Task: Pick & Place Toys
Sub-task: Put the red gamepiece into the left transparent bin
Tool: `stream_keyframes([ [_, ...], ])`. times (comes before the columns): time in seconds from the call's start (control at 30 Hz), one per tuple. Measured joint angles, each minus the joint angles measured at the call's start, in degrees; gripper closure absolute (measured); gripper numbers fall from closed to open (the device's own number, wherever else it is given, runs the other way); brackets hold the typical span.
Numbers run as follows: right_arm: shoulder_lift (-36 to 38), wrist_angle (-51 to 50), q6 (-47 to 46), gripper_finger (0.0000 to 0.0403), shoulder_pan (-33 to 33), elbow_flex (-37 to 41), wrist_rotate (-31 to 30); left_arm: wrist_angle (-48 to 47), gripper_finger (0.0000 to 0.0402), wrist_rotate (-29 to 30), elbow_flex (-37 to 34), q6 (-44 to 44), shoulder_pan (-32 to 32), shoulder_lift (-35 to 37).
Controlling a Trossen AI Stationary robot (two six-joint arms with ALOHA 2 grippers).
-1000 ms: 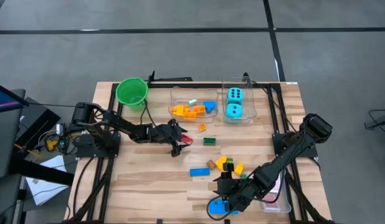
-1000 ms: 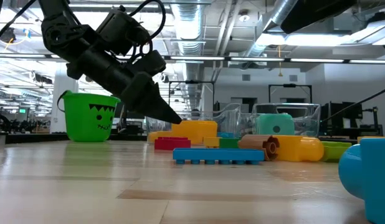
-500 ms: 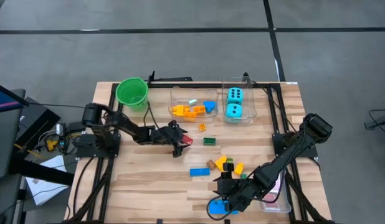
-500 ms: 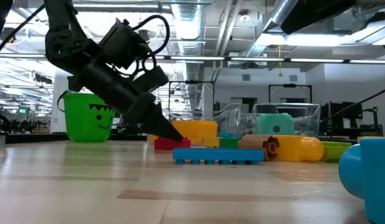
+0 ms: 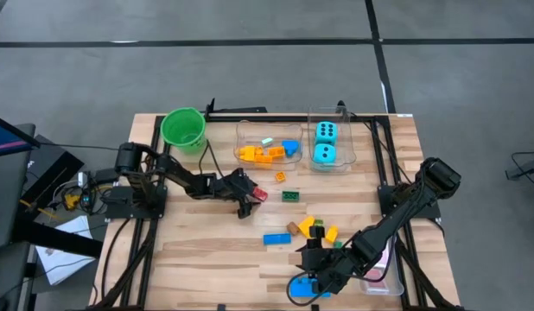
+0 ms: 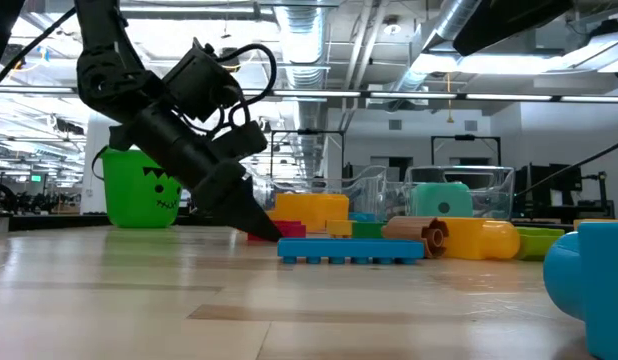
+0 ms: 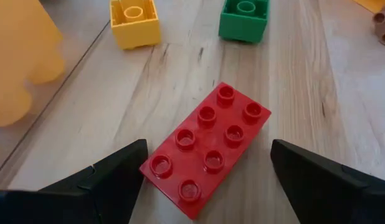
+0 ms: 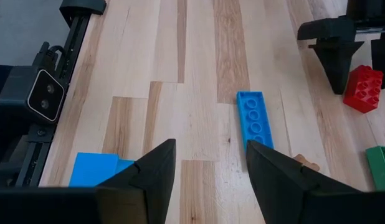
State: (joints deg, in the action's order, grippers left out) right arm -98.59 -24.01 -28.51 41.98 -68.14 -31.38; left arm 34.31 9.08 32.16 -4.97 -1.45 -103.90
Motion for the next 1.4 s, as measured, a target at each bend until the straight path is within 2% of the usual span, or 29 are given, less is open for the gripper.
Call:
stream_keyframes([
  [0.3, 0.0, 0.0, 0.0, 0.0217, 0.0, 0.0, 0.0, -0.3, 0.0068, -1.5, 0.0, -0.3, 0.0, 0.0],
  [0.63, 0.0, 0.0, 0.0, 0.0217, 0.0, 0.0, 0.0, -1.0, 0.0118, -7.9, 0.1, -0.3, 0.9, 0.1],
  [1.13, 0.0, 0.0, -0.1, 0.0217, 0.0, 0.0, 0.0, -0.8, 0.0151, -7.5, 0.0, 1.6, 1.9, 0.0],
  [1.4, 0.0, 0.0, -0.1, 0.0217, 0.0, 0.0, 0.0, -0.7, 0.0211, -5.9, 0.0, 1.7, 1.9, 0.0],
])
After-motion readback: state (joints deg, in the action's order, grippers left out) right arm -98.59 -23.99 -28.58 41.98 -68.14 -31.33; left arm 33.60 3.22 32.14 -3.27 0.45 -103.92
